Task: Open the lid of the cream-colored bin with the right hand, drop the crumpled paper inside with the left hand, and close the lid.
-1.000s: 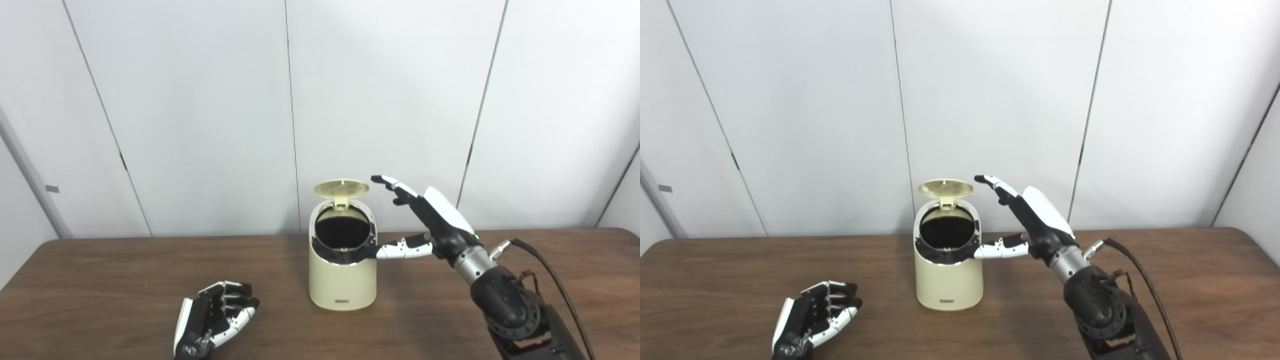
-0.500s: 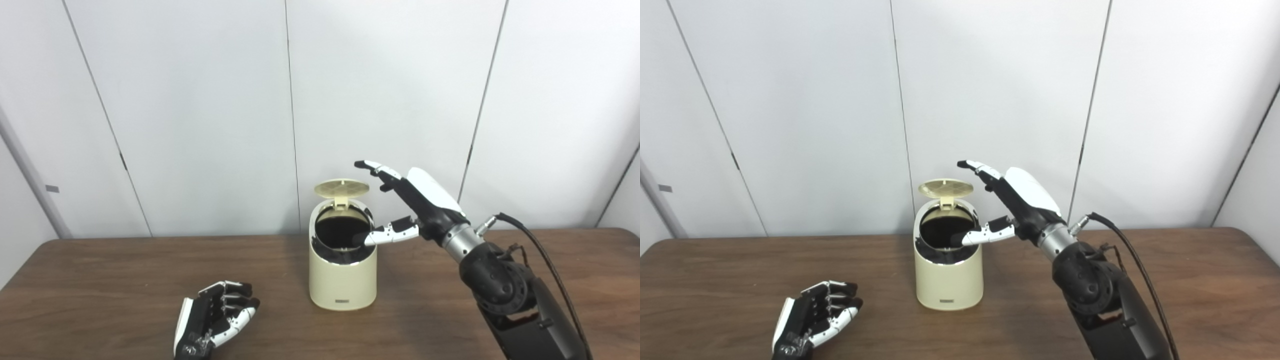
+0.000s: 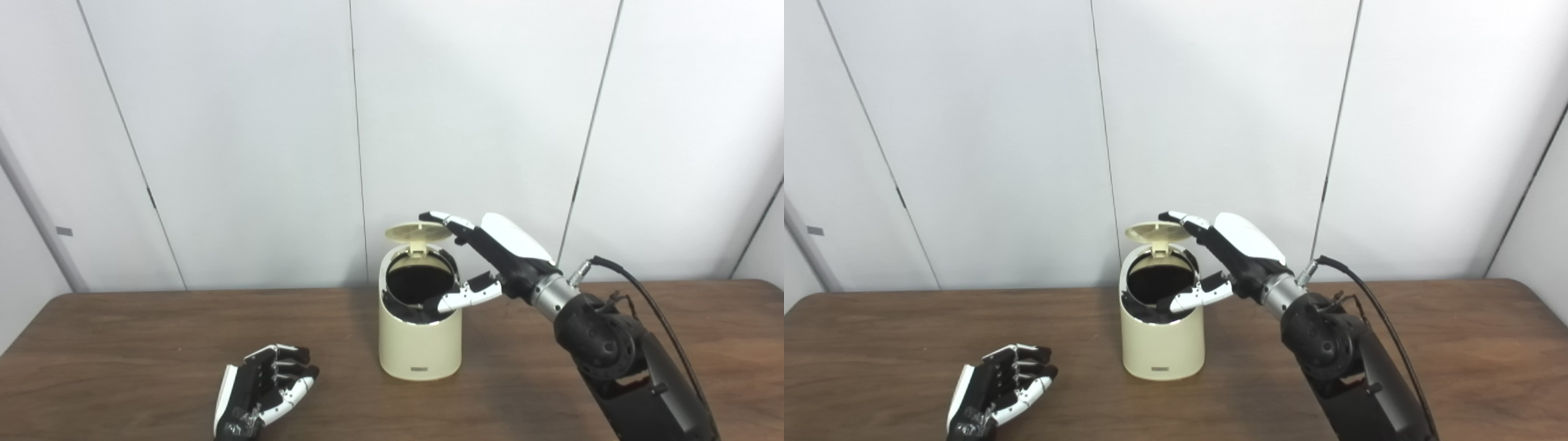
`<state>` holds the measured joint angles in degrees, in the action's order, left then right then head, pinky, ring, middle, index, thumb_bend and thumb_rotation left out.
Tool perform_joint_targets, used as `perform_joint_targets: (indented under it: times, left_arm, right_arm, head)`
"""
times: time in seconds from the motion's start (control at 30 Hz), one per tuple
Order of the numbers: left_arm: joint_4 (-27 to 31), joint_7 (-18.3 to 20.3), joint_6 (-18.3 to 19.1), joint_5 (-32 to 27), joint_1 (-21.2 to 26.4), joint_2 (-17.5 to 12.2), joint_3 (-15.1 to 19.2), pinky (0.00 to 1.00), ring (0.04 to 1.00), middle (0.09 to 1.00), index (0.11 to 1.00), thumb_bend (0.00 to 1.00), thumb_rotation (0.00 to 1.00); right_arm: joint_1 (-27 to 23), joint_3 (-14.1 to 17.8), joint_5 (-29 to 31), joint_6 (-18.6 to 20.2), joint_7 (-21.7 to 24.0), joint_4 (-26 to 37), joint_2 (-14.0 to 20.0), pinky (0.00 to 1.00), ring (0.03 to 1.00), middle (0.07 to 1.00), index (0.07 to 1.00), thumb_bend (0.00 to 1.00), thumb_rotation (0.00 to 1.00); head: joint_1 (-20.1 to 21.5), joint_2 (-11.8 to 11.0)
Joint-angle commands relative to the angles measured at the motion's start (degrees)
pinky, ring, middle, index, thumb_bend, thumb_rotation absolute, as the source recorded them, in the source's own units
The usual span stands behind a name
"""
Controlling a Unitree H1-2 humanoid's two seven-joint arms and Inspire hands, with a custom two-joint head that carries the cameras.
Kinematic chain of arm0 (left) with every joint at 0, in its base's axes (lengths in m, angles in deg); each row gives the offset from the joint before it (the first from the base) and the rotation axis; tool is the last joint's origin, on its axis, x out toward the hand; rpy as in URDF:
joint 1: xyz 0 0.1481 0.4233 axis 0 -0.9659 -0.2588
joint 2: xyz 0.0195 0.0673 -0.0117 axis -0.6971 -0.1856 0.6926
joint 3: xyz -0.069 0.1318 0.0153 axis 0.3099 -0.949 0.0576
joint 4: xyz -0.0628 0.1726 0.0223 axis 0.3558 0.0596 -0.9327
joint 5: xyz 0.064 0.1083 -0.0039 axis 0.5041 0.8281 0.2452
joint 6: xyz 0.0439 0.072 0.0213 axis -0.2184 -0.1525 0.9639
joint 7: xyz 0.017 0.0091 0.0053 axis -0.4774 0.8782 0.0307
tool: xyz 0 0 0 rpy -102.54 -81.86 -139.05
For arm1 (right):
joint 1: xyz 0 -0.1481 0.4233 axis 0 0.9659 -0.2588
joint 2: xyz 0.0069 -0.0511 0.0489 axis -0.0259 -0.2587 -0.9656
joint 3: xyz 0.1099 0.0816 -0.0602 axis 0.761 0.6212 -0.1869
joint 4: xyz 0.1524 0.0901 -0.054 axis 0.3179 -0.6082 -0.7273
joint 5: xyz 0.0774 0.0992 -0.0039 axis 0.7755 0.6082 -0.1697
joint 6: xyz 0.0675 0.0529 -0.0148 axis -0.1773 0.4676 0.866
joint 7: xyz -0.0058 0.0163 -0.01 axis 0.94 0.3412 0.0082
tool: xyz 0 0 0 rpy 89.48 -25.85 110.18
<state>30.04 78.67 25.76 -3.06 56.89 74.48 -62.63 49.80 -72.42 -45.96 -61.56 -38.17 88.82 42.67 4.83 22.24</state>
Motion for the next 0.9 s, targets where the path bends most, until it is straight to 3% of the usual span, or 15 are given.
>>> perform_joint_targets:
  times: [0.0,0.37,0.57,0.87]
  left_arm:
    - [0.59,0.3,0.05,0.42,1.28,-0.01,-0.7,0.49,0.575,0.671,0.498,0.5,0.04]
    - [1.3,-0.02,1.03,0.53,1.54,-0.04,-0.62,0.48,0.579,0.673,0.498,0.5,0.05]
    - [1.58,0.3,1.1,0.25,1.69,-0.12,-0.69,0.48,0.582,0.677,0.498,0.5,0.05]
    - [2.6,0.39,2.57,-0.28,1.68,0.17,-0.49,0.47,0.576,0.67,0.498,0.5,0.05]
  right_arm:
    - [-3.22,0.0,-0.33,-1.21,-0.04,1.63,1.07,0.77,0.875,0.898,0.881,0.74,0.42]
    - [-2.95,-2.41,-1.02,-3.24,2.2,3.39,2.89,0.74,0.854,0.855,0.843,0.74,0.4]
    - [-2.36,-4.12,-2.41,-4.38,3.94,5.08,4.95,0.77,0.88,0.849,0.835,0.74,0.45]
    - [-0.66,-3.73,-2.72,-6.67,4.54,5.69,6.71,0.73,0.882,0.836,0.822,0.76,0.4]
  head:
    - [-0.08,0.12]
    - [-0.15,1.15]
    - [-0.5,1.89]
    - [-0.83,3.06]
